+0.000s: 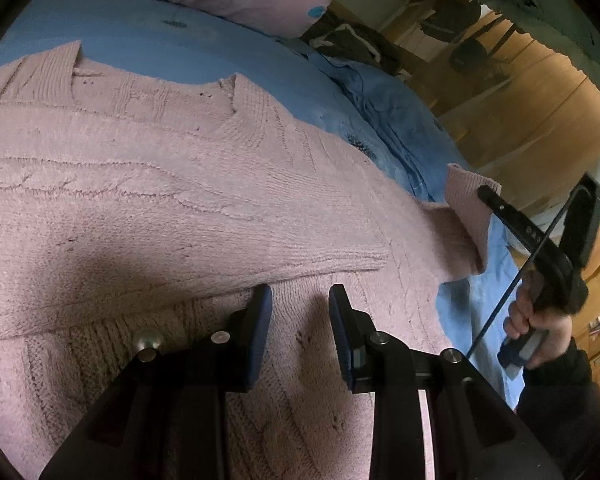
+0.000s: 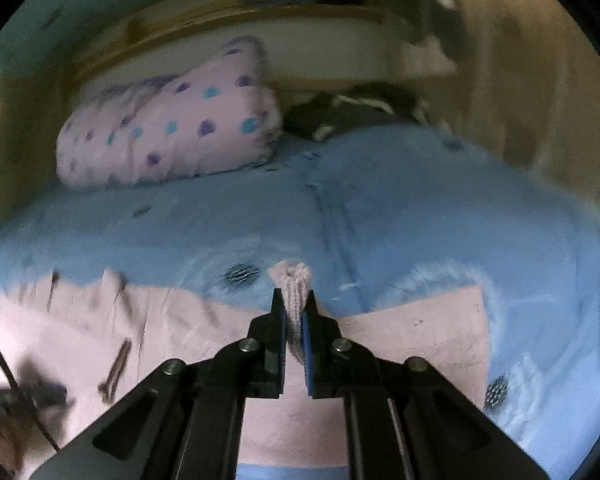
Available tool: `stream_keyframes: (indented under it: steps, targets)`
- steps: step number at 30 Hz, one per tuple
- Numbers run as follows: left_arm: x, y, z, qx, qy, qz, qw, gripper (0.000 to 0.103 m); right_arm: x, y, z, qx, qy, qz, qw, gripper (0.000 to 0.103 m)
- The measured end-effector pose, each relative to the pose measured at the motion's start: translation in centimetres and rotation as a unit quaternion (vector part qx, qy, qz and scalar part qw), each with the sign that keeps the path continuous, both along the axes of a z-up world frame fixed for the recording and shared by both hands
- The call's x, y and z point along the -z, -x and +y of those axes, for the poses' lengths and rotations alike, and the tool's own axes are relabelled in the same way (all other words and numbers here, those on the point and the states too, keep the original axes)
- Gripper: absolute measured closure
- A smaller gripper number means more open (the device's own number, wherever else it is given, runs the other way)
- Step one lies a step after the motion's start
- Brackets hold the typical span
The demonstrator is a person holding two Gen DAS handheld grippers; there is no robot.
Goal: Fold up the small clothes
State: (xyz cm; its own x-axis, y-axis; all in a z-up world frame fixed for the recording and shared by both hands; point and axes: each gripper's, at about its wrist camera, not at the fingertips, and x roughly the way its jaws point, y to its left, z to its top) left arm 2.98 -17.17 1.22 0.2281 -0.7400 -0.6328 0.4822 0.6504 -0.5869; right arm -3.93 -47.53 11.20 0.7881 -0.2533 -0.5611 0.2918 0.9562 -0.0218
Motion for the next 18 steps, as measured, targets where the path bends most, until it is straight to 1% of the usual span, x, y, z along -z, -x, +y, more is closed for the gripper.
stream_keyframes:
  steps: [3, 6, 7, 8, 10, 12, 15, 18]
  targets:
    - [0.1, -0.1, 0.4, 0.001, 0.003, 0.003, 1.0, 0.093, 0.0, -0.3, 3.6, -0.016, 0.028, 0.029, 0.999, 0.097]
    - [0.1, -0.2, 0.6, 0.002, 0.004, 0.004, 1.0, 0.093, 0.0, 0.9, 7.0, -0.034, 0.037, 0.047, 0.998, 0.097]
    - [0.1, -0.2, 0.6, 0.002, 0.005, 0.004, 1.0, 0.093, 0.3, 0.7, 8.1, -0.038, 0.037, 0.055, 0.997, 0.097]
    - [0.1, -0.3, 0.6, 0.002, 0.005, 0.005, 1.0, 0.093, 0.6, 0.5, 9.1, -0.044, 0.031, 0.063, 0.997, 0.097]
    - [0.0, -0.2, 0.8, 0.0, 0.005, 0.004, 1.0, 0.093, 1.9, 0.1, 11.2, -0.067, -0.004, 0.088, 0.994, 0.097]
    - [-0.3, -0.1, 1.1, -0.018, 0.003, -0.003, 0.9998, 0.093, 3.4, -0.8, 12.6, -0.081, -0.027, 0.121, 0.989, 0.097]
    - [-0.5, -0.2, 1.8, -0.048, 0.006, -0.007, 0.9988, 0.093, 5.6, -1.4, 13.4, -0.09, -0.054, 0.157, 0.982, 0.096]
    - [0.0, -0.8, 2.2, -0.056, 0.024, 0.014, 0.9981, 0.093, 6.8, -1.6, 13.2, -0.091, -0.07, 0.171, 0.979, 0.096]
